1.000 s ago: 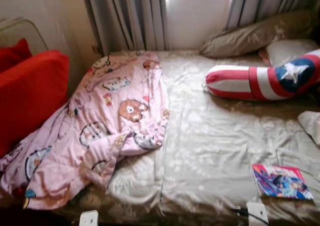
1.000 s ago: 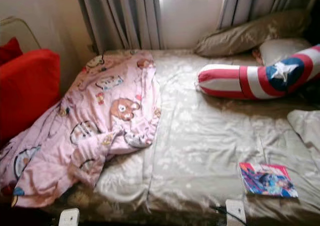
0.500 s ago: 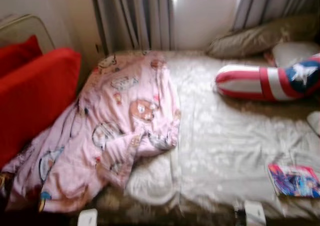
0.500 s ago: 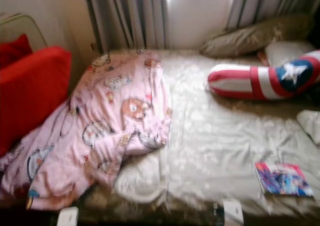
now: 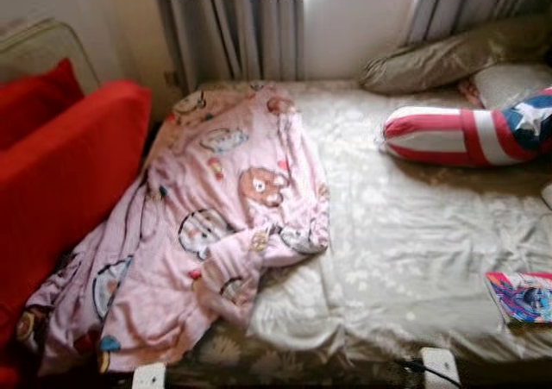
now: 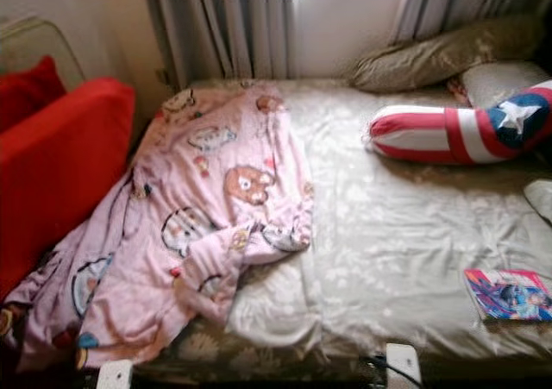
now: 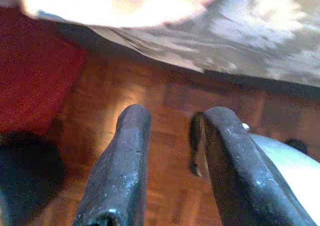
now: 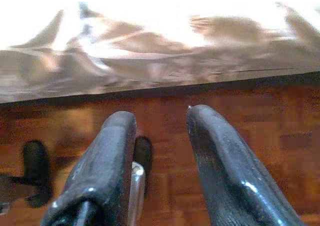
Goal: Clean up the room
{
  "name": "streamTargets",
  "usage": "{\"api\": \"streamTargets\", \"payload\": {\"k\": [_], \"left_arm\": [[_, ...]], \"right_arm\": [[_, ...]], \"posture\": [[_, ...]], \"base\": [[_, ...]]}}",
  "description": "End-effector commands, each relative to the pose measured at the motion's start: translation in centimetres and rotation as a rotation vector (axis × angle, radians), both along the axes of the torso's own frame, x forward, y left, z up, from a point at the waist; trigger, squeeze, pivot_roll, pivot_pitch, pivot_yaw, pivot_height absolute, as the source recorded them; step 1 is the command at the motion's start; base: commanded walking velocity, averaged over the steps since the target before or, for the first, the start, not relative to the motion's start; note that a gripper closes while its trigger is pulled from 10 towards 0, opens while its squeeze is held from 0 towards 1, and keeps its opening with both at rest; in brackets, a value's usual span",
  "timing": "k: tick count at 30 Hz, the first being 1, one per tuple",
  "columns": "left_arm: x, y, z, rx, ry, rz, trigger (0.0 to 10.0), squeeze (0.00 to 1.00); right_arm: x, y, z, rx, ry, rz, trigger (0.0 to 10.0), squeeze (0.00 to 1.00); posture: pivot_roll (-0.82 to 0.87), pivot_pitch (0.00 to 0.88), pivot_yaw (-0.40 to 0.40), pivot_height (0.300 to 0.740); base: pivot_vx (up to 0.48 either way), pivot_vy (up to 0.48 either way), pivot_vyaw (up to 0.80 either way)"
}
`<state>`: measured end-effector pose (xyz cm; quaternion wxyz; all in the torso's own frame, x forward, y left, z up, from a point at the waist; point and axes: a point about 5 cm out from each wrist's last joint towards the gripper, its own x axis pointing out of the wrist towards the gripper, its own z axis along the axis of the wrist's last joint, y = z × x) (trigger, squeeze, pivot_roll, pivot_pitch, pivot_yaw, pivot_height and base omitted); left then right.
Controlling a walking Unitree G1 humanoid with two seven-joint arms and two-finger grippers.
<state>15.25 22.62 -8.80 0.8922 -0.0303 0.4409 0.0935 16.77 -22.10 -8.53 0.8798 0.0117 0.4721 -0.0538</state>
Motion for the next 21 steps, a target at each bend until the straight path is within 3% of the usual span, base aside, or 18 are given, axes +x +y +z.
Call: {"api": "streamTargets", "payload": {"k": [1,4,12,14,18,21], "left_arm": [[-0.2,-0.5,-0.2,-0.007,0.015,-0.009,10.0,0.00],[-0.3,-0.5,-0.2,-0.007,0.016,-0.009,10.0,0.00],[-0.5,-0.5,-0.3,-0.002,0.020,-0.008,10.0,0.00],[0.2,-1.5,-0.3,-0.009,0.010,-0.019,10.0,0.00],[0.3,-2.0,-0.3,-0.014,0.010,-0.024,10.0,0.00],[0.4,-2.3,-0.3,-0.018,0.007,-0.028,10.0,0.00]], "right_arm": [[-0.3,-0.2,-0.1,-0.014,0.011,0.001,10.0,0.00],[-0.1,0.4,-0.1,-0.010,0.008,0.011,10.0,0.00],[0.3,0.9,0.0,-0.008,0.000,0.027,10.0,0.00],[0.3,0.6,0.0,-0.011,-0.001,0.028,10.0,0.00],[-0.3,0.0,-0.1,-0.012,0.002,0.013,10.0,0.00],[-0.7,0.7,-0.4,-0.007,0.010,0.019,10.0,0.00]], "posture": [[-0.01,0.000,0.026,0.740],[-0.01,0.000,0.029,0.740],[-0.02,0.000,0.041,0.740],[-0.02,0.000,0.044,0.740],[-0.02,0.000,0.053,0.740],[-0.01,0.000,0.051,0.740]], "base": [[0.000,0.356,0.00],[0.000,0.341,0.00],[0.000,0.000,0.00],[0.000,0.000,0.00],[0.000,0.000,0.00],[0.000,0.000,0.00]]}}
